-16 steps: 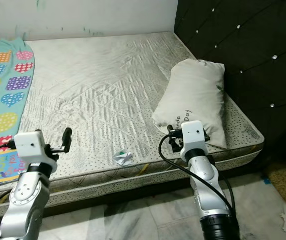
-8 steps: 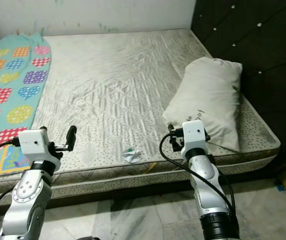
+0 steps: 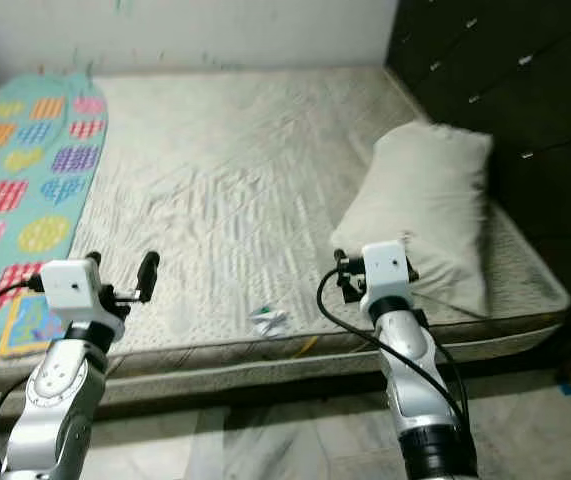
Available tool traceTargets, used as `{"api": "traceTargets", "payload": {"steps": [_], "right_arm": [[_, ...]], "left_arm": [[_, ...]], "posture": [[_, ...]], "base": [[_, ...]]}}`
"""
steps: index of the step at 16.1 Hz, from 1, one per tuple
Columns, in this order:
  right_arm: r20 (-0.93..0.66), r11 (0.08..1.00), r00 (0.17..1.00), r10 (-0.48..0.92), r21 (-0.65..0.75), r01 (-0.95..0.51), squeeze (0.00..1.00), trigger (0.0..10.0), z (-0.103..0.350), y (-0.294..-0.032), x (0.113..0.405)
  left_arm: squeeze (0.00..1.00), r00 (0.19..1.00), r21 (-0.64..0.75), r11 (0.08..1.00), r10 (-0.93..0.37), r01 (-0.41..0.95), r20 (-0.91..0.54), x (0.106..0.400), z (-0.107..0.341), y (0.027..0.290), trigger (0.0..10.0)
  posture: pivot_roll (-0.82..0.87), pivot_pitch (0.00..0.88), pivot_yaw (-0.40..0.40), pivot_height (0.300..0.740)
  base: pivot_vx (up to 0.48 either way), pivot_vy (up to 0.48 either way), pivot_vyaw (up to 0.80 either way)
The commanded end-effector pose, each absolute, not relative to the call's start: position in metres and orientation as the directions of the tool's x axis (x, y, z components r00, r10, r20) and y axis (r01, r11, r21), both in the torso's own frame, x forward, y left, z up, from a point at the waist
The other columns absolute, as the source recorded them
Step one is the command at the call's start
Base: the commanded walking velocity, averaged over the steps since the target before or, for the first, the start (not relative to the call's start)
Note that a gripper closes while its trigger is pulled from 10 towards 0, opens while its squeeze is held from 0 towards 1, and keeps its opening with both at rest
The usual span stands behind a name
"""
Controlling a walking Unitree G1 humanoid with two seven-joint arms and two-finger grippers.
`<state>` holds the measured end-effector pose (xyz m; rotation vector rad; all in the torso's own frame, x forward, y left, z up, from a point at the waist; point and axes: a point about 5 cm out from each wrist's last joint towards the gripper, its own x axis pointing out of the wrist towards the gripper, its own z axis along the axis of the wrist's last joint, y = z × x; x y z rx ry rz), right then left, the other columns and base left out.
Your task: Clean up the room
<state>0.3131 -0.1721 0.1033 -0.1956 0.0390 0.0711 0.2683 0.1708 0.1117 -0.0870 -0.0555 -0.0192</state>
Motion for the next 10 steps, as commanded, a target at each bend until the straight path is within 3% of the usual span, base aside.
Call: {"api": "traceTargets", "payload": {"steps": [1,4,10], "right_arm": [[-0.044,0.979,0.997,0.057,-0.191,-0.065,0.00,10.0,0.1040,-0.1735,0.3138],[-0.043,0.979,0.997,0.057,-0.193,-0.064,0.00,10.0,0.1042,-0.1736,0.3143],[-0.049,0.978,0.998,0.048,-0.201,-0.057,0.00,10.0,0.1010,-0.1775,0.3134]], "left_arm": [[0.00,0.998,-0.083,0.996,-0.025,0.029,0.054,0.2682,0.1115,0.1704,10.0],[0.00,0.998,-0.084,0.996,-0.028,0.033,0.053,0.2687,0.1114,0.1697,10.0],[0.00,0.999,-0.105,0.994,-0.021,0.026,0.048,0.2689,0.1108,0.1688,10.0]], "posture": [[-0.02,0.087,-0.011,0.740],[-0.02,0.091,-0.011,0.740],[-0.02,0.094,-0.009,0.740]], "base": [[0.289,0.000,0.00],[0.291,0.000,0.00],[0.000,0.000,0.00]]}}
